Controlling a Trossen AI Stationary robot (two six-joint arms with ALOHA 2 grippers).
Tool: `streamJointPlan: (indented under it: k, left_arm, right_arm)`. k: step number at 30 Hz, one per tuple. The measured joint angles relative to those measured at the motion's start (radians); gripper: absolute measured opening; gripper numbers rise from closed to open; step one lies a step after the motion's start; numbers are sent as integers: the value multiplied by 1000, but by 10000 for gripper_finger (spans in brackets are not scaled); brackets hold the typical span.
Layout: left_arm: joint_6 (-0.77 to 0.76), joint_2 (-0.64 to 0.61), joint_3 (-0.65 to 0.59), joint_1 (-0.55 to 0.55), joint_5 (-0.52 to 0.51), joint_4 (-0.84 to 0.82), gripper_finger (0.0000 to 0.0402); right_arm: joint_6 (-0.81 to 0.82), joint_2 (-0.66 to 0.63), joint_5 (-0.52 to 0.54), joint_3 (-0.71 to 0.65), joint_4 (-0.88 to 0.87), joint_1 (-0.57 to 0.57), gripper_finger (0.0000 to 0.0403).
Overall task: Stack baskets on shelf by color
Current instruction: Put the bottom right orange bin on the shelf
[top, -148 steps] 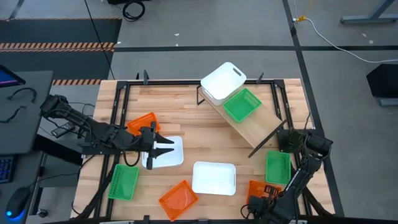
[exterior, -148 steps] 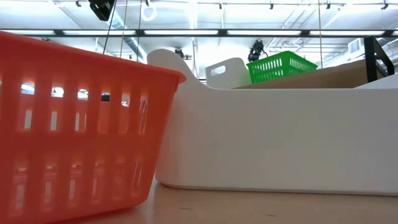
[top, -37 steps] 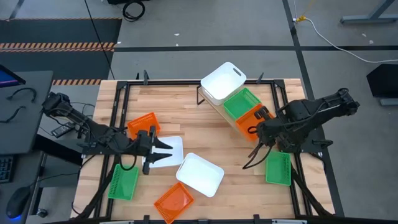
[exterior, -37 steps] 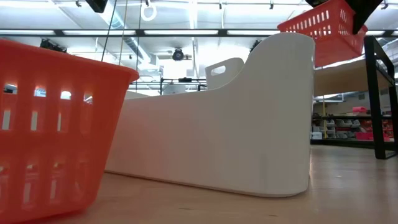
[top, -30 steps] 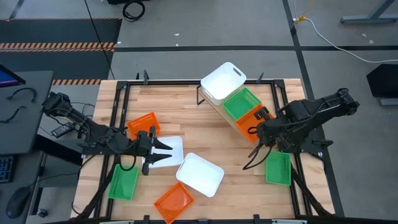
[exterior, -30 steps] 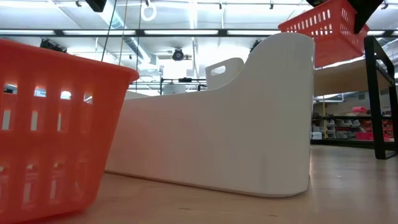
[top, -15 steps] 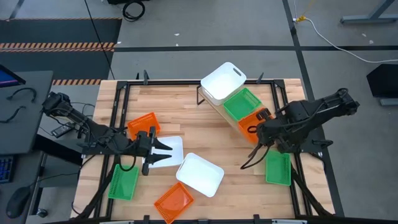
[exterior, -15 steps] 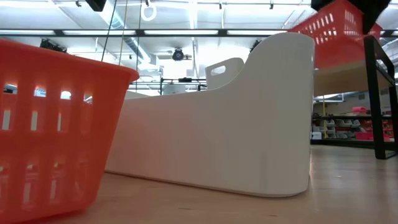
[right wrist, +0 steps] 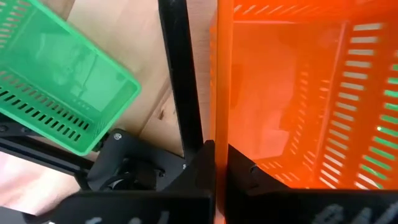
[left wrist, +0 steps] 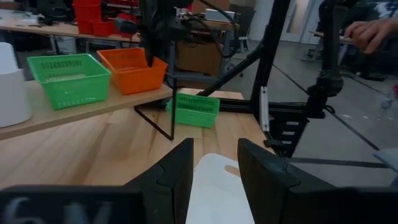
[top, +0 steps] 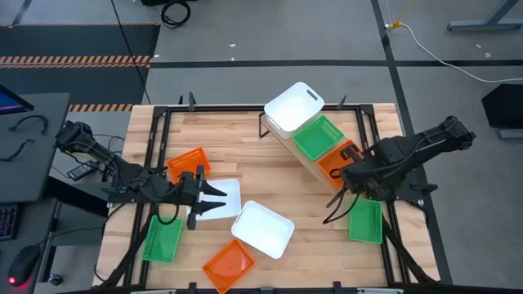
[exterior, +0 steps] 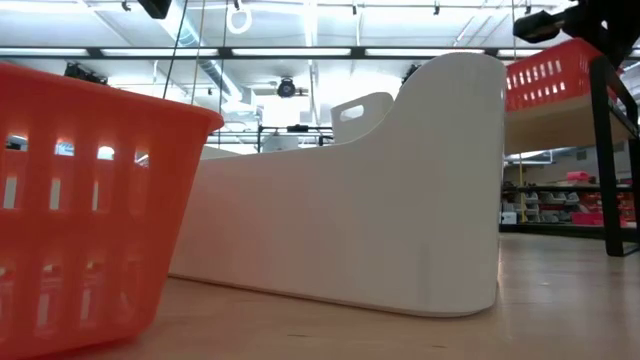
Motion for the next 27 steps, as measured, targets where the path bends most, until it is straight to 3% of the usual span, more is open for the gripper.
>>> streamJointPlan:
  k: [27]
  left_arm:
    - [-11,0,0,-2,-11,0,133]
  right_arm:
    - [74,4,-20,1,67,65,12]
